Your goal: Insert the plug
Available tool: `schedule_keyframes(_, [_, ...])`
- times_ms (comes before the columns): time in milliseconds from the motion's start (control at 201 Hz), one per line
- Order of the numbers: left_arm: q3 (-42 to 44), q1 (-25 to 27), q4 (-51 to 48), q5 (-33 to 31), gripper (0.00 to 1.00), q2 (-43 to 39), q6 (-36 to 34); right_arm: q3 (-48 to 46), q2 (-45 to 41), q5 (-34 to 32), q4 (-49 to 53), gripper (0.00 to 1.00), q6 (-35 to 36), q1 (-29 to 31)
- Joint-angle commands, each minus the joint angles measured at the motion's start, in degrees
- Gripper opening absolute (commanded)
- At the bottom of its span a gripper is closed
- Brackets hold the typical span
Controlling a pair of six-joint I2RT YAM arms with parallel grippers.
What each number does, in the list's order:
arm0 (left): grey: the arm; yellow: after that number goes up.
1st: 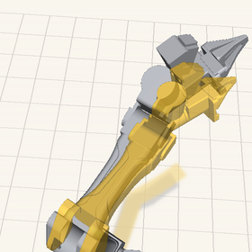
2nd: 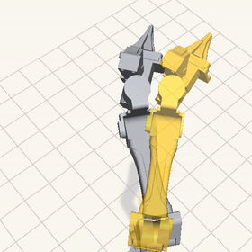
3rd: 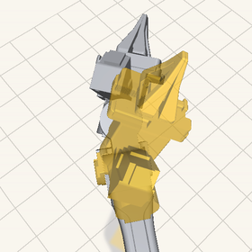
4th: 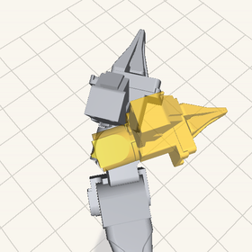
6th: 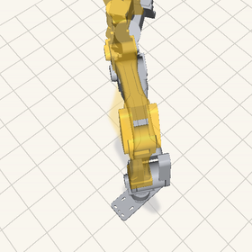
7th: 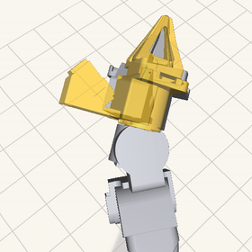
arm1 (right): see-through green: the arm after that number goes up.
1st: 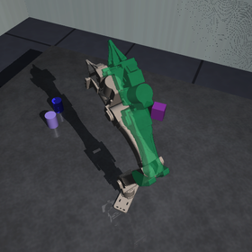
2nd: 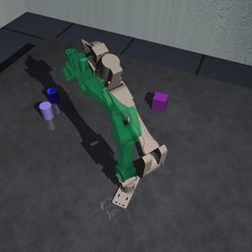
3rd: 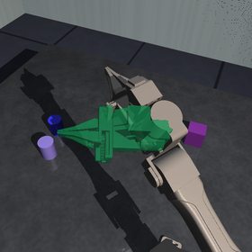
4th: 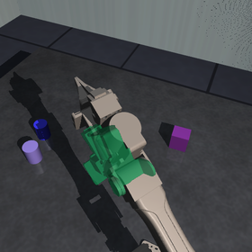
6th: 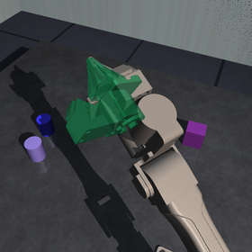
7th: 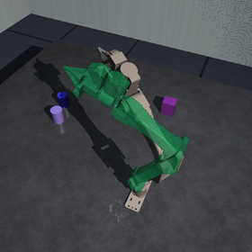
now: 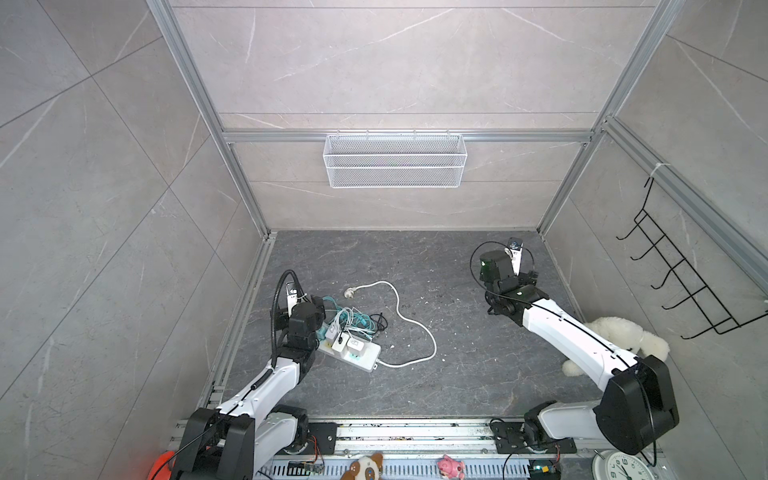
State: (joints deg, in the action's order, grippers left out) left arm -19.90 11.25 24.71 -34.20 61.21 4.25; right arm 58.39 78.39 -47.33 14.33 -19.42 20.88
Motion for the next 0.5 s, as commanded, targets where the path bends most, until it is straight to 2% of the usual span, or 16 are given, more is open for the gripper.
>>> schedule_keyframes(0, [1.6,-2.4,5.3,4.0,1.0,-1.0,-4.1,-1.8,-4.6,9.2,-4.6,0.99,3.5,-1.6])
schedule_keyframes(114, [4.7,-4.4,12.2,9.1,0.99,0.3,-3.6,-12.6,-11.0,19.6,-23.8,0.99,8.1,-3.6])
schedule_keyframes(244, [6.7,-5.2,19.2,11.8,0.99,4.0,-5.5,-21.0,-12.1,25.2,-41.4,0.99,17.6,-3.5])
schedule_keyframes(299, [6.7,-5.1,20.2,12.5,0.99,6.1,-6.5,-23.9,-10.8,24.0,-47.4,0.99,18.2,-3.5])
schedule_keyframes(493, [7.4,-5.2,28.0,15.1,0.99,12.2,-7.5,-30.9,-6.1,23.4,-56.6,0.99,20.6,-3.6])
